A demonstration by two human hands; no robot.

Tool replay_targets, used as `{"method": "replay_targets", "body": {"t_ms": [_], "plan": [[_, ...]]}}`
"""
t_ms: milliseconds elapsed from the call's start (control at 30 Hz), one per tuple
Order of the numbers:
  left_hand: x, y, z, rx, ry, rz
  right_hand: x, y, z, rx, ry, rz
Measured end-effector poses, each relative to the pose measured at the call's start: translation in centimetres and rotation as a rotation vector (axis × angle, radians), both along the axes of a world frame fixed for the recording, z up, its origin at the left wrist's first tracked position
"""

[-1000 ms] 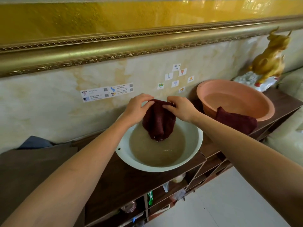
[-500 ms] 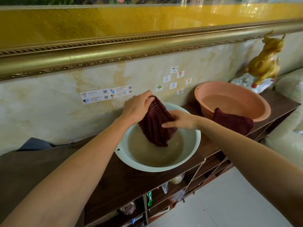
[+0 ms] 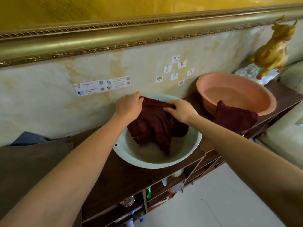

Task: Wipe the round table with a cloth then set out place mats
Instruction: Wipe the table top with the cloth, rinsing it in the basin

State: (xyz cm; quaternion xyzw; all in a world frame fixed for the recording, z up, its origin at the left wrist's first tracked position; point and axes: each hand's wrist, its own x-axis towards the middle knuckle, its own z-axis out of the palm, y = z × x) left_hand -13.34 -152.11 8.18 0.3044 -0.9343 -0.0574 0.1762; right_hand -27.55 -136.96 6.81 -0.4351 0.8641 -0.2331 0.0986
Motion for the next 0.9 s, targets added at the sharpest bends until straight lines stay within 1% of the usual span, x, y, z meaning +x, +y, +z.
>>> {"method": "replay_targets", "body": {"t_ms": [67,133,167,200,233,267,300,333,367,400,467,500,533,567,600,633,700,800,833,867,900], "plan": [[0.0,-0.1,-3.1,0.093,-0.173,-0.055,0.3,-0.6,-3.1,0.242,0.046,0.083],[0.0,0.1,-5.8,0.213,-0.388,-0.159,0.6,-0.5,-5.5,0.606,0.054,0.235],[-0.1,0.2,-7.1,0.278,-0.506,-0.211,0.8,-0.4,-6.5,0.739,0.079,0.303],[0.1,0.5,-8.1,0.338,-0.628,-0.246,1.2,0.0,-7.3,0.805,0.122,0.347],[0.4,1.1,-8.7,0.373,-0.733,-0.253,1.4,0.3,-7.8,0.806,0.159,0.356],[0.4,1.4,-9.4,0.387,-0.81,-0.223,1.5,0.0,-8.5,0.781,0.175,0.336],[0.4,1.6,-9.7,0.372,-0.847,-0.184,1.5,-0.3,-9.0,0.74,0.169,0.284],[0.4,1.9,-10.0,0.371,-0.832,-0.13,1.6,-0.8,-9.4,0.693,0.118,0.199],[0.1,2.0,-10.1,0.419,-0.775,-0.076,1.5,-1.4,-9.7,0.616,0.007,0.085],[-0.1,2.2,-9.9,0.572,-0.647,-0.009,1.5,-2.0,-9.5,0.484,-0.157,-0.038],[-0.8,2.8,-8.8,1.073,-0.246,0.161,1.8,-3.5,-8.7,0.112,-0.523,-0.242],[-1.2,3.1,-8.1,1.3,-0.068,0.262,2.3,-4.1,-8.3,-0.054,-0.703,-0.31],[-1.6,3.1,-7.5,1.442,0.056,0.328,3.1,-4.4,-7.7,-0.168,-0.857,-0.355],[-2.2,3.2,-7.0,1.52,0.131,0.363,3.9,-4.7,-7.4,-0.247,-0.945,-0.385],[-2.4,2.9,-6.8,1.547,0.176,0.383,4.6,-5.1,-7.2,-0.288,-0.942,-0.388],[-2.7,2.7,-6.7,1.563,0.208,0.388,5.1,-5.4,-7.3,-0.306,-0.874,-0.386],[-3.1,2.9,-6.2,1.528,0.187,0.378,5.0,-5.7,-7.2,-0.295,-0.704,-0.369],[-2.9,3.9,-4.8,1.544,0.17,0.257,2.7,-5.8,-6.7,-0.154,-0.463,-0.359],[-2.6,4.1,-4.6,1.501,0.134,0.192,1.9,-5.6,-6.7,-0.09,-0.394,-0.334],[-2.3,3.8,-4.6,1.375,0.044,0.123,1.2,-5.2,-6.7,-0.035,-0.311,-0.292],[-2.0,3.3,-4.5,1.177,-0.066,0.071,0.5,-4.8,-6.7,0.022,-0.221,-0.24]]}}
